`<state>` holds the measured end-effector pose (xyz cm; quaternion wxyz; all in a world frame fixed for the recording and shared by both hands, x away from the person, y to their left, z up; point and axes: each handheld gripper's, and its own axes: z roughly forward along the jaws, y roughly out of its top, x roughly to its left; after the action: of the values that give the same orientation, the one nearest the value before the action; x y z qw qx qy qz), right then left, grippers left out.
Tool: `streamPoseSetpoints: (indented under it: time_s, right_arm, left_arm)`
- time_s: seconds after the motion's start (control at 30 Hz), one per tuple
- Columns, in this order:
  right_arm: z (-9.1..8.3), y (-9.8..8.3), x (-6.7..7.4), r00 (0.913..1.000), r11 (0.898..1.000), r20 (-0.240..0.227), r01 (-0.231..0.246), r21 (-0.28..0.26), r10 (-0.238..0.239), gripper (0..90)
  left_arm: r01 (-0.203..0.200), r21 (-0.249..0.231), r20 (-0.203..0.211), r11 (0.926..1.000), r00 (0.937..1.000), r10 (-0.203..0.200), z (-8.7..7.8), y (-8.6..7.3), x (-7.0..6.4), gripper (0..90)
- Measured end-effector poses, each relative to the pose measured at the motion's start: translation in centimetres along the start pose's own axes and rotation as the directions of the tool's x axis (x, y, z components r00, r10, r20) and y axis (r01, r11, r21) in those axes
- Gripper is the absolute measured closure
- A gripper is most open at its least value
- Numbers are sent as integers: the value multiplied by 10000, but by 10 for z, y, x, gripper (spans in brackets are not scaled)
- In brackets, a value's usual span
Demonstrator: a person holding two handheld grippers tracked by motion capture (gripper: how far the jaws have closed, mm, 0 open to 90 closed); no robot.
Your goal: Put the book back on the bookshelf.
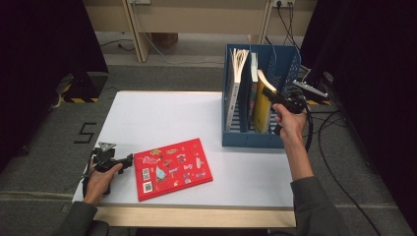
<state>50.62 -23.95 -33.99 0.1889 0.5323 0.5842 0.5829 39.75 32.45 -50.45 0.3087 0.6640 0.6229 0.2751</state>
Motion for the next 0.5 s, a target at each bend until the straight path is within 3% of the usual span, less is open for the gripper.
streamPoseSetpoints:
  time_s: [0.13, 0.2, 0.5]
  right_arm:
    - [-12, -12, 2, 9996, 9993, -270, 85, 368, -75, 563]
    - [-19, -17, 2, 9985, 9983, -523, -112, 566, 142, 534]
    - [-44, -37, -4, 9969, 9978, -767, 213, 631, -165, 527]
  left_arm:
    - [14, -12, 2, 10000, 10000, -14, 0, 0, 0, 149]
    - [2, 1, 0, 10000, 10000, -2, 0, 0, 0, 149]
    - [-5, 28, -7, 10000, 10000, 5, 0, 0, 0, 149]
